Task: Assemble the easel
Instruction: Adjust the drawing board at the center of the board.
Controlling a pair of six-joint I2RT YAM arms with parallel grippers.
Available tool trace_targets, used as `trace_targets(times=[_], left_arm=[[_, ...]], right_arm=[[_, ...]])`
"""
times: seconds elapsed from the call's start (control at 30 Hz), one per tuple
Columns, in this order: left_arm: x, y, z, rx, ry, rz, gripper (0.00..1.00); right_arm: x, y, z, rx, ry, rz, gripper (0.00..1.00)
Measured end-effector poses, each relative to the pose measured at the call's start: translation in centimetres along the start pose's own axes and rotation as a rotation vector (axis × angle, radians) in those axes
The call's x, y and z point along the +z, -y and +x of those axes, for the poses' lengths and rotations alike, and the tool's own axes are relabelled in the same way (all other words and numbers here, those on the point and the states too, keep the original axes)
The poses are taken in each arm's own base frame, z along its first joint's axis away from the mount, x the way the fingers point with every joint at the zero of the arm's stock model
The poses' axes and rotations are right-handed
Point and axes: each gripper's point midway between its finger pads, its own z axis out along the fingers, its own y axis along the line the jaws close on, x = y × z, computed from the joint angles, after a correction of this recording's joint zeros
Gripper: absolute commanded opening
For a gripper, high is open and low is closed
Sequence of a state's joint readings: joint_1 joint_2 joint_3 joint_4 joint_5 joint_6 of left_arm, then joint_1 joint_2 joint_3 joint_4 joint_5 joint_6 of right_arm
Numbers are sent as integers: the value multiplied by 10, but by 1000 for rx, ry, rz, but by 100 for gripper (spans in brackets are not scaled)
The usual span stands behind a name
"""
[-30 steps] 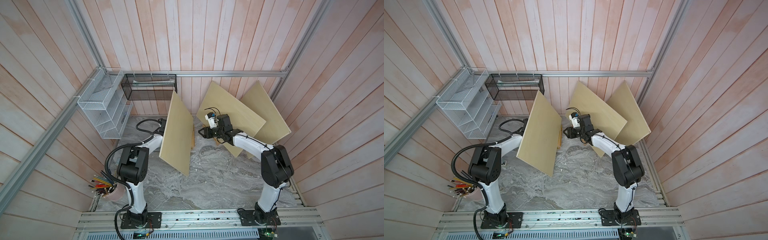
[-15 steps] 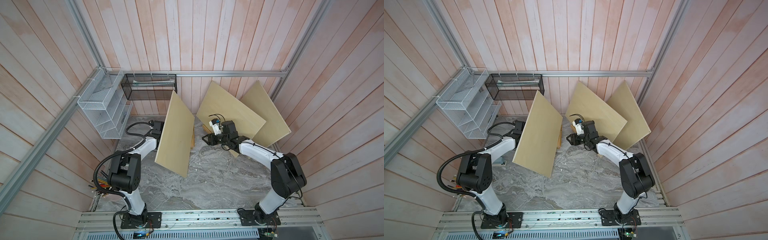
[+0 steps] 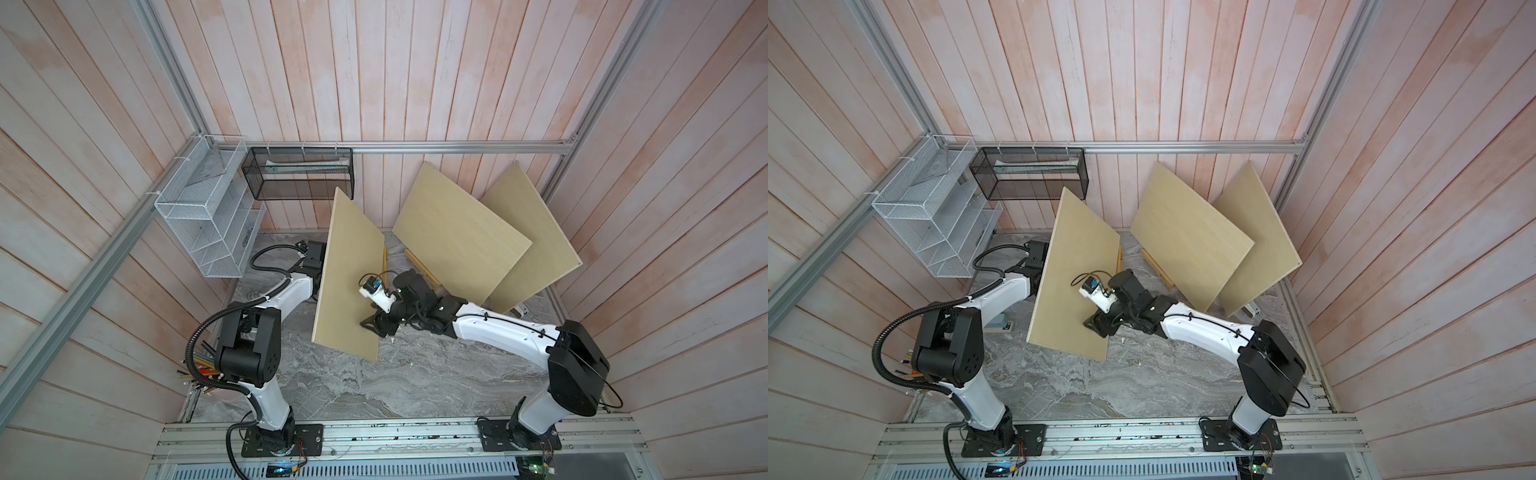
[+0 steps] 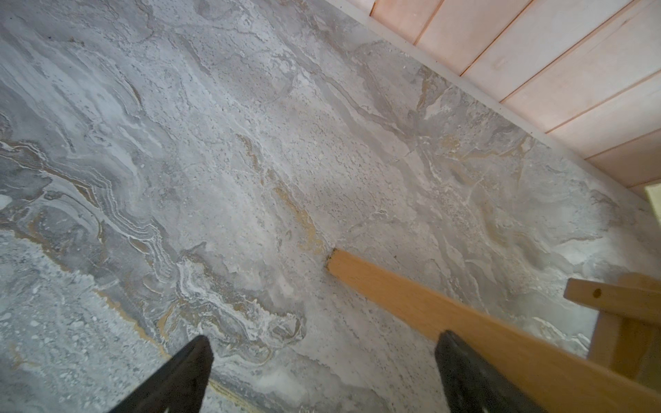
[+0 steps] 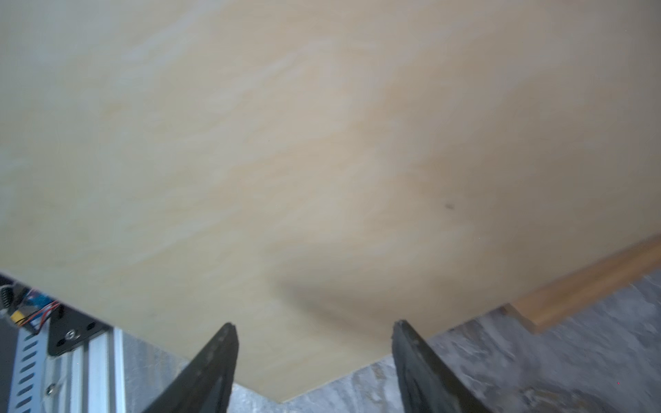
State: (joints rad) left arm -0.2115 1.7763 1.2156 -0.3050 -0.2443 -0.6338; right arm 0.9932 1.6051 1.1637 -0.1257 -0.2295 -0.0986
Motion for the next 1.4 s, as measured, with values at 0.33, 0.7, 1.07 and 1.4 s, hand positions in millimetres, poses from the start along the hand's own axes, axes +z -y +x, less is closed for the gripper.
trace_targets(times=[0.33, 0.7, 1.07, 1.4], left_arm=[[-1, -1, 2, -13, -10, -8, 100], [-10, 10, -16, -42, 9, 7, 100], [-12, 16, -6, -40, -21, -4, 100], [-12, 14, -3, -42, -25, -23, 100]], right_arm=[[7, -34, 26, -295, -71, 98, 98], [16, -40, 30, -370, -81, 138, 98], [18, -55, 32, -397, -83, 134, 98], [25, -25, 39, -297, -122, 276, 98]])
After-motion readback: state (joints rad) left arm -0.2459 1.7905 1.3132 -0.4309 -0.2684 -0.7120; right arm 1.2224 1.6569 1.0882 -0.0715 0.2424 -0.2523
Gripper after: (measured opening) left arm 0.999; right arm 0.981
